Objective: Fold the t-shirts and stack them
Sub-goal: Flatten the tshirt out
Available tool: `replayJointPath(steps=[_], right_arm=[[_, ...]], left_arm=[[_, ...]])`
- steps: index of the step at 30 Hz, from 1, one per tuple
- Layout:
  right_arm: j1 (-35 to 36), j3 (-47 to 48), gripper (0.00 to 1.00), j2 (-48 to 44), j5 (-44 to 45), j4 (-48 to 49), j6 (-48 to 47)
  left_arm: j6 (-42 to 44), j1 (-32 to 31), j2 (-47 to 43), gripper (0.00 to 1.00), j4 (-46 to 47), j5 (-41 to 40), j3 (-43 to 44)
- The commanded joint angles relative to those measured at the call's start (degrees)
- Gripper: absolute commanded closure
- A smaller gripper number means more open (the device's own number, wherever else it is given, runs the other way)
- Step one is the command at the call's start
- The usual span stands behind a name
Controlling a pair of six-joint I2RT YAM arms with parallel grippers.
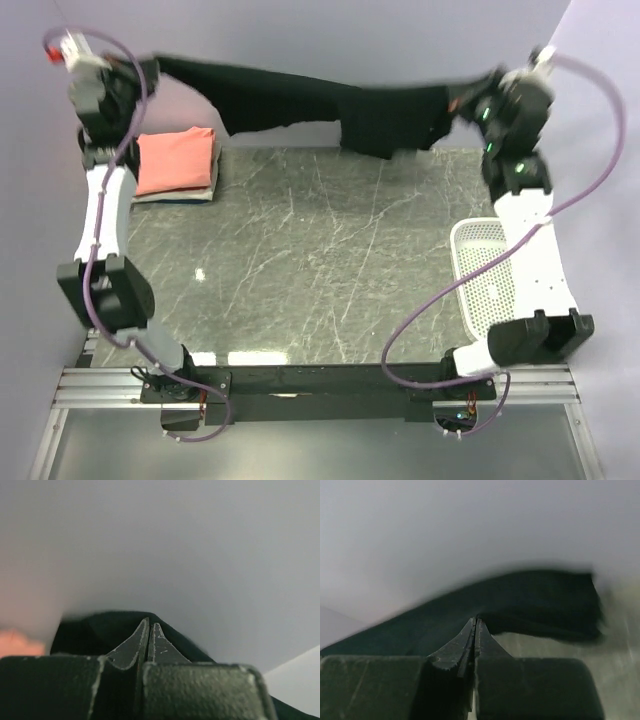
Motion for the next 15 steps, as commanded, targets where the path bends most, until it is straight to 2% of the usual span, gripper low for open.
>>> replayJointPath(steps=[1,2,3,4,5,7,8,11,15], right_arm=[[-0.6,-17.5,1.00,-5.6,-1.7,3.9,3.7],[-0.4,-25.9,1.00,-6.9,-2.5,4.5,4.4],[-0.5,-29.8,1.00,-7.8,-3.2,5.0,4.8],[-0.4,-36.3,1.00,-9.0,-4.5,4.7,5.4],[-0.4,-39.2,1.00,-9.5,-5.1,4.4,5.8],[-0.2,-46.7,1.00,-11.0,-6.5,3.7,5.4],[-0.2,-49.2,1.00,-11.6,-6.2,3.6,5.2],[-0.2,-56.7,1.00,-14.2,-4.0,3.6,4.0],[-0.2,-58.1,1.00,-12.4,-3.0,1.0,1.0]], left_arm=[[-1.1,0.5,-7.8,1.00,6.4,-1.2,-15.5],[-1.6,0.5,-9.6,1.00,6.7,-2.1,-19.4],[-2.3,0.5,-11.3,1.00,7.7,-2.4,-27.4],[-2.7,0.5,-14.4,1.00,8.2,-2.9,-31.4],[-3.2,0.6,-15.9,1.00,7.9,-4.5,-38.5],[-4.9,0.5,-20.1,1.00,7.5,-6.1,-45.5],[-5.3,0.4,-21.4,1.00,7.0,-8.2,-51.7],[-8.8,-0.8,-25.8,1.00,4.1,-14.0,-60.6],[-12.4,-2.6,-31.1,1.00,1.2,-19.0,-67.3]])
